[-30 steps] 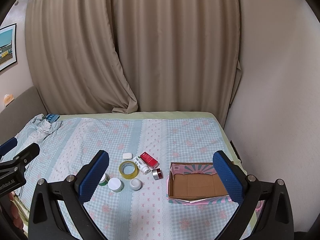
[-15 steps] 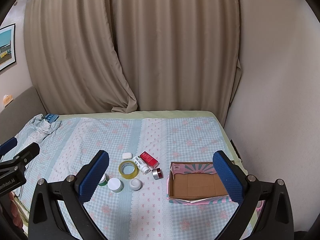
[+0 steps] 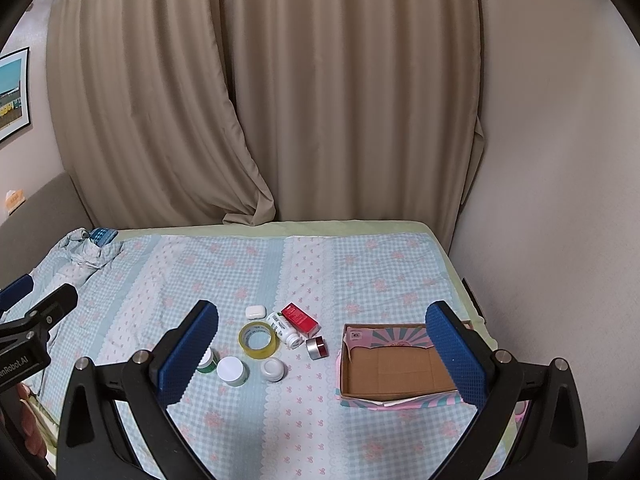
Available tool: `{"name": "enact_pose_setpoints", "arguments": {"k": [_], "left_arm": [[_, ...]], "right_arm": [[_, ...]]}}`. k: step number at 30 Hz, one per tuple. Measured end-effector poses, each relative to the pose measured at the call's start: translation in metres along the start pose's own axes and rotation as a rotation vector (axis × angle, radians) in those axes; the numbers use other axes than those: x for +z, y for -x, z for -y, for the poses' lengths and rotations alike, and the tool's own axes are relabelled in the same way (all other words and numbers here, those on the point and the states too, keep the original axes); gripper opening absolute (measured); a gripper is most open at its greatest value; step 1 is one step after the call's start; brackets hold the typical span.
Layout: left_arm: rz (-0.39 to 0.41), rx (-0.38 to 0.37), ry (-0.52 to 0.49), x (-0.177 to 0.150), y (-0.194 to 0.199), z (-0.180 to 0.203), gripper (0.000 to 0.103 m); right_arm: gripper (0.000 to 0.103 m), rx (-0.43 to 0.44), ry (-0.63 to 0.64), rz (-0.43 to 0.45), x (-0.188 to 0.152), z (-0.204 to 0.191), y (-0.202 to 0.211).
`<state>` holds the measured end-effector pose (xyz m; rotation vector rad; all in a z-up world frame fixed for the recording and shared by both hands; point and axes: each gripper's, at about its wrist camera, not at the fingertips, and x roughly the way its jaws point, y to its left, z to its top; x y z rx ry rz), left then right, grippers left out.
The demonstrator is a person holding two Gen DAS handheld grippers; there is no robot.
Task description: Organize rigid objects
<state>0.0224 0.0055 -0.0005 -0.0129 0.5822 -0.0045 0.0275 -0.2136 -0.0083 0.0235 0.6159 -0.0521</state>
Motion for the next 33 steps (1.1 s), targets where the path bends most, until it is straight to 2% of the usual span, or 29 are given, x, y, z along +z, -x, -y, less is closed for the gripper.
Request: {"name": "enact_pose_setpoints", "arguments": {"k": [22,28,33], "left_arm": [[-0.01,-0.013,0.017,0.003,-0.005,-0.004,0.103],[-0.048,-0.007,0.048,0.011,-0.014,-0.009,0.103],[-0.105,0.011,0.052,-0.004,-0.035,-0.024,0.103]], "right_arm": [[0.103,0.001,0.0,0.0,-0.001,-0.003,0.0],[0.103,0.018,0.013,-0.02,0.003,-0.002,-0.002],[0.103,0.035,0.051,-0.042,0.0,-0.003,-0.018]]}}
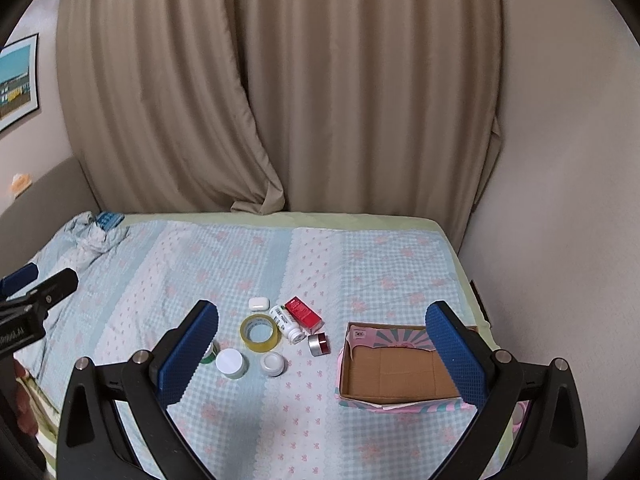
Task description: Organize rigid objects
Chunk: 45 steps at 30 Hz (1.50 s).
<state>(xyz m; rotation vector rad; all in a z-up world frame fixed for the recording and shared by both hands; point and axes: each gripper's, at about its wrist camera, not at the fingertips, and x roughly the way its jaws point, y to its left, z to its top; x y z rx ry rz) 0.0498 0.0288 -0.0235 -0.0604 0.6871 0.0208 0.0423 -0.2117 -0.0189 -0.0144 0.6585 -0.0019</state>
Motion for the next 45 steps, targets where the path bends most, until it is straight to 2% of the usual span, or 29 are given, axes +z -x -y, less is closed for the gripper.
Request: {"name": "enact_pose_setpoints", "arguments": {"k": [8,13,16,23,27,31,34,38,45], "left_arm": [[-0.161,-0.044,-0.032,-0.02,-0.084,-0.049,0.103],[-0.253,-0.082,-0.126,-0.041,-0.143,-0.072,0.103],[-0.324,-0.116,-0.191,-0.061,-0.191,-0.086,0.103],[-0.446,-0.139,-0.279,-0.112,-0.289,-0.102,0.103],[-0.483,-0.135,-0.311,-0.139,-0.332,-0.102,0.103],[-0.519,-0.146,-0.328,-0.164,-0.375,-0.093,0.103],[-0.518,-0.149,-0.349,-0.177,-0.398,-0.084,0.103],[-0.508,-0.157,-0.382,-0.188,-0.423,-0.071,0.103],[-0.493,-0.191,-0.417,-0.194,-0.444,-0.056,0.101]], "right_arm": [[0.103,-0.031,-0.096,-0.109,-0.02,-0.018,-0.053],[0.103,-0.058,-0.195,-0.197,-0.038,-0.041,-0.096],[0.103,-0.066,-0.255,-0.246,-0.054,-0.057,-0.129],[0.103,-0.096,-0.332,-0.363,-0.097,-0.082,-0.214],[0.103,-0.119,-0.323,-0.44,-0.123,-0.09,-0.266],[0.103,-0.098,-0.343,-0.498,-0.149,-0.088,-0.315],[0.098,-0.076,-0.38,-0.533,-0.164,-0.084,-0.343],[0.096,-0.074,-0.411,-0.578,-0.18,-0.082,-0.375],[0.077,-0.055,-0.439,-0.67,-0.201,-0.082,-0.42]]}}
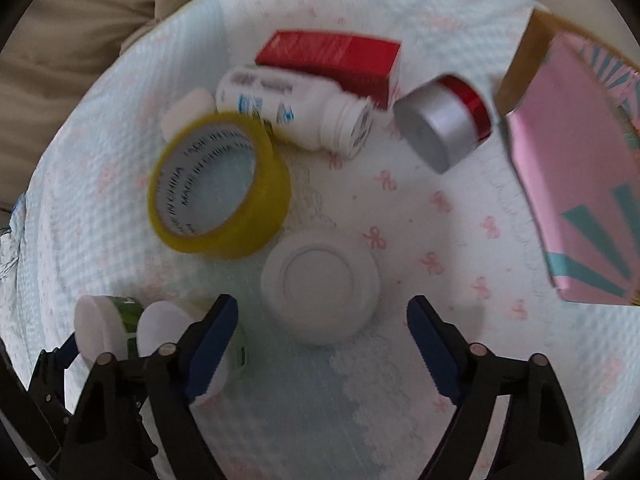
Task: Organize rigid objects
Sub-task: 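Grasp the large white jar with the left tool while the right tool grasps the smaller white jar, then carry both jars into the cardboard box and open both tools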
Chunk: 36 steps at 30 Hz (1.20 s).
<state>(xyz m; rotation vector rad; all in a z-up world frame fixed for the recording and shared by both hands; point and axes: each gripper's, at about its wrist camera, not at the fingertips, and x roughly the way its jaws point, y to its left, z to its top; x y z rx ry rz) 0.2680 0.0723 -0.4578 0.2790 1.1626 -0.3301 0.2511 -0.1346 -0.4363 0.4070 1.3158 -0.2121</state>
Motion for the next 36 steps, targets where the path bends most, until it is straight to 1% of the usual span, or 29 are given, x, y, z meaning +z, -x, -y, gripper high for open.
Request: {"name": "enact_pose_setpoints", "arguments": {"k": [1,2,3,4,5,7,9,11,16,21,24,27,30,34,36], "left_arm": [[-0.001,-0.008,0.0,0.0,-0.001,-0.002,0.097],[-0.004,-0.017,0.001,0.001,-0.004,-0.002,0.091],[-0.008,-0.021,0.002,0.002,-0.005,-0.001,0.087],[-0.013,-0.03,0.003,0.002,-0.007,-0.001,0.079],[-0.017,-0.033,0.005,0.003,-0.009,-0.002,0.074],[-0.027,-0.016,0.006,0.006,-0.013,-0.005,0.068],[-0.027,-0.036,0.018,0.007,-0.013,-0.009,0.068],[-0.025,-0.049,0.034,0.007,-0.014,-0.012,0.068],[-0.019,-0.042,0.037,0.006,-0.01,-0.012,0.068],[0.002,-0.032,0.057,0.005,0.008,-0.016,0.068],[0.023,-0.019,0.068,0.01,0.026,-0.023,0.068],[0.047,0.001,0.083,0.017,0.051,-0.03,0.068],[0.073,0.016,0.092,0.028,0.085,-0.033,0.068],[0.116,0.036,0.066,0.048,0.142,-0.03,0.068],[0.143,0.046,0.045,0.06,0.169,-0.023,0.068]], "right_arm": [[0.075,0.002,0.001,-0.008,0.002,0.0,-0.004],[0.074,0.002,0.002,-0.015,0.003,-0.001,-0.008],[0.071,0.002,0.004,-0.018,0.005,-0.002,-0.01],[0.064,0.005,0.008,-0.021,0.007,-0.003,-0.013],[0.063,0.005,0.013,-0.027,0.008,-0.004,-0.014],[0.054,-0.037,0.032,-0.035,0.009,-0.006,-0.018],[0.052,-0.062,0.038,-0.041,0.011,-0.006,-0.021],[0.052,-0.057,0.03,-0.044,0.013,-0.004,-0.022],[0.052,-0.073,0.047,-0.048,0.015,-0.009,-0.023],[0.052,-0.044,0.037,-0.046,0.016,-0.016,-0.016],[0.052,-0.038,0.052,-0.034,0.016,-0.021,0.0],[0.052,-0.025,0.068,-0.015,0.019,-0.031,0.02],[0.052,-0.007,0.082,0.018,0.025,-0.037,0.051],[0.052,0.032,0.086,0.07,0.029,-0.042,0.102],[0.052,0.059,0.086,0.096,0.03,-0.042,0.127]]}}
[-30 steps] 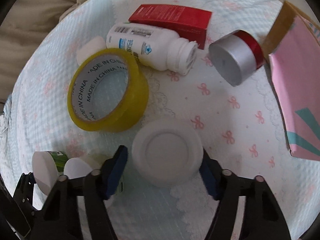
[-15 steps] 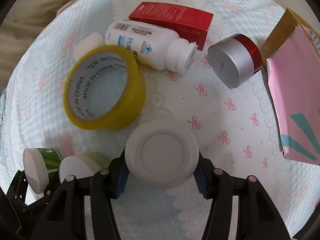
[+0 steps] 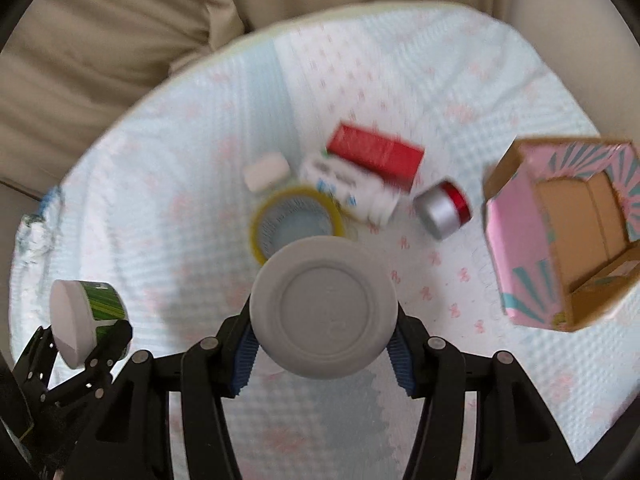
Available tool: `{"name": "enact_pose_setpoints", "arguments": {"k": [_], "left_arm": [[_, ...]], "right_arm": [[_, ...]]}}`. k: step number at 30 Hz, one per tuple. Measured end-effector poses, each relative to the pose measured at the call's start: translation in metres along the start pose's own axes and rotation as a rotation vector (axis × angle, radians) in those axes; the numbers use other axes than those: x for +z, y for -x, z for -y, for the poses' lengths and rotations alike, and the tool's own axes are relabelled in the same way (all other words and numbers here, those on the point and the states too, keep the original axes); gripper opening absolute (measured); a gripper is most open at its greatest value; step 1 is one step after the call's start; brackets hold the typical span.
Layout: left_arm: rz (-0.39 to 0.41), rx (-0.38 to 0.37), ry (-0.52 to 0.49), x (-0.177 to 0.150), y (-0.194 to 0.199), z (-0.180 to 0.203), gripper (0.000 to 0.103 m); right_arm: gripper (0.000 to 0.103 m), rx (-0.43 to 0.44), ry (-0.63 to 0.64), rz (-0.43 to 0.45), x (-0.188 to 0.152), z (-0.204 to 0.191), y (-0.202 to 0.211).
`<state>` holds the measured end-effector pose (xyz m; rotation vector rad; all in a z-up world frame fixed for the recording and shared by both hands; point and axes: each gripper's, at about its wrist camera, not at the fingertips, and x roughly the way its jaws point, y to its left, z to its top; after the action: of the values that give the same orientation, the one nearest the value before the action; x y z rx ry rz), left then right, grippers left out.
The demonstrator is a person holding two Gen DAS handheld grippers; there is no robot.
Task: Organize rigid objects
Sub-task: 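Carry both jars into the cardboard box and open both tools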
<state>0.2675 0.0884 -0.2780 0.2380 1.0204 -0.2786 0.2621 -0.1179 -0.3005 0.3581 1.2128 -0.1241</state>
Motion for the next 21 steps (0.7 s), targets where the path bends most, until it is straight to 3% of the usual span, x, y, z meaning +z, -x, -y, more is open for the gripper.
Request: {"name": "enact_pose_setpoints", "arguments": {"k": [4,9,15,21], "left_arm": [[0.039,-0.008,-0.019,0.024,0.041,0.021,0.068],[0.08,-0.033,-0.033,0.052,0.086,0.072,0.068],[0.103,-0.08,0.009,0.074,0.115,0.167,0.068],[0.087,-0.13,0.046,0.089,0.108,0.263,0.068]], "right_arm": [[0.052,0.039,0.009,0.05,0.005,0.006,0.059],[0.052,0.052,0.038,0.104,0.006,0.041,0.12],[0.052,0.045,0.081,0.137,0.013,0.12,0.177],[0.052,0.019,0.109,0.128,0.037,0.219,0.202]]}}
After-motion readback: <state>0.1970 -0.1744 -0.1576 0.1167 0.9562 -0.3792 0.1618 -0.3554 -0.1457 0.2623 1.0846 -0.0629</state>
